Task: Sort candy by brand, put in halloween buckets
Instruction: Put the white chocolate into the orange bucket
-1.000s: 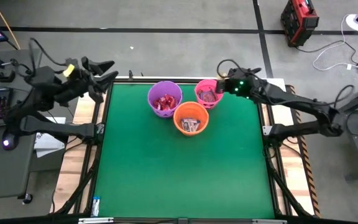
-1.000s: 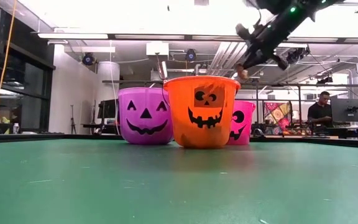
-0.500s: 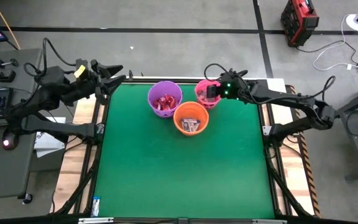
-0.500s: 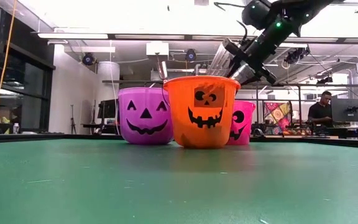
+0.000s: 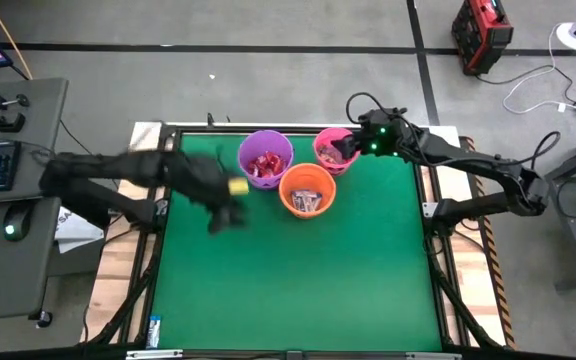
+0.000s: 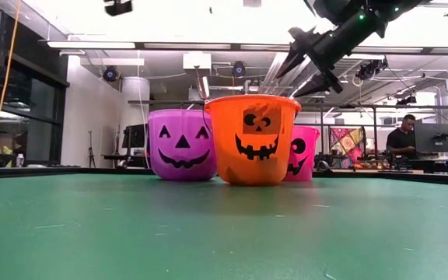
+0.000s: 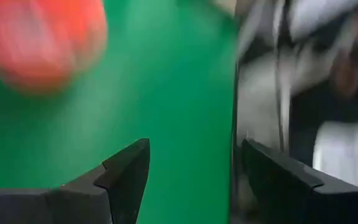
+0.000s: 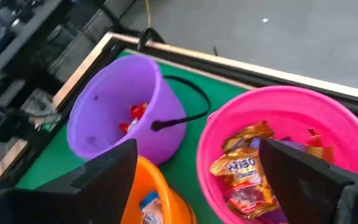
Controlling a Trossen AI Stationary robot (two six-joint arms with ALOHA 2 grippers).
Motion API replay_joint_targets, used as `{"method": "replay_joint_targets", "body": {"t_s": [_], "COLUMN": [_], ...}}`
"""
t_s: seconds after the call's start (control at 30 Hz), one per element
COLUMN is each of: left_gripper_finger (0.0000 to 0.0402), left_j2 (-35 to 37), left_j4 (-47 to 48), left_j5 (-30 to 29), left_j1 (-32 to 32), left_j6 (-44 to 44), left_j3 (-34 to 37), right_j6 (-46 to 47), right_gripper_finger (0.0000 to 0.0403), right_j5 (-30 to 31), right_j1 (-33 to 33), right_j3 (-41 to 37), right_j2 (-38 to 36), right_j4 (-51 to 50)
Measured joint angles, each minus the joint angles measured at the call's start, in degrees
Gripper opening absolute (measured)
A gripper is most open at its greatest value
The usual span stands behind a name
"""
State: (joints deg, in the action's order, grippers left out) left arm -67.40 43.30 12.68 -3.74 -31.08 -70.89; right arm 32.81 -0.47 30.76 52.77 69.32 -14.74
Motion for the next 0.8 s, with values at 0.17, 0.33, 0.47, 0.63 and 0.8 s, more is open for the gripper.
{"method": "replay_joint_targets", "body": {"t_s": [0.17,0.33,0.47,0.63,0.8], "left_gripper_finger": [0.0246,0.0246,0.0246,0.0246,0.0246], "left_j2": [-7.6,-12.3,-17.1,-24.7,-31.3], "left_j4": [23.9,24.9,16.9,11.4,10.9], "left_j5": [2.4,13.4,25.4,31.7,39.4], "left_j1": [-16.1,-30.8,-37.7,-41.4,-43.9], "left_j6": [-8.5,-26.9,-39.7,-40.7,-39.8], "left_j3": [1.0,7.1,12.2,14.0,14.0], "right_j6": [-1.9,-3.8,-5.3,-6.3,-7.4], "right_gripper_finger": [0.033,0.033,0.033,0.033,0.033], "right_j5": [-1.7,-1.9,-2.8,-3.5,-3.8], "right_j1": [-0.1,-0.1,-0.1,-0.1,-0.1], "right_j3": [0.0,0.0,-0.1,-0.1,-0.1], "right_j2": [0.0,0.0,0.0,0.0,0.0], "right_j4": [-0.5,-0.8,-0.9,-0.9,-0.9]}}
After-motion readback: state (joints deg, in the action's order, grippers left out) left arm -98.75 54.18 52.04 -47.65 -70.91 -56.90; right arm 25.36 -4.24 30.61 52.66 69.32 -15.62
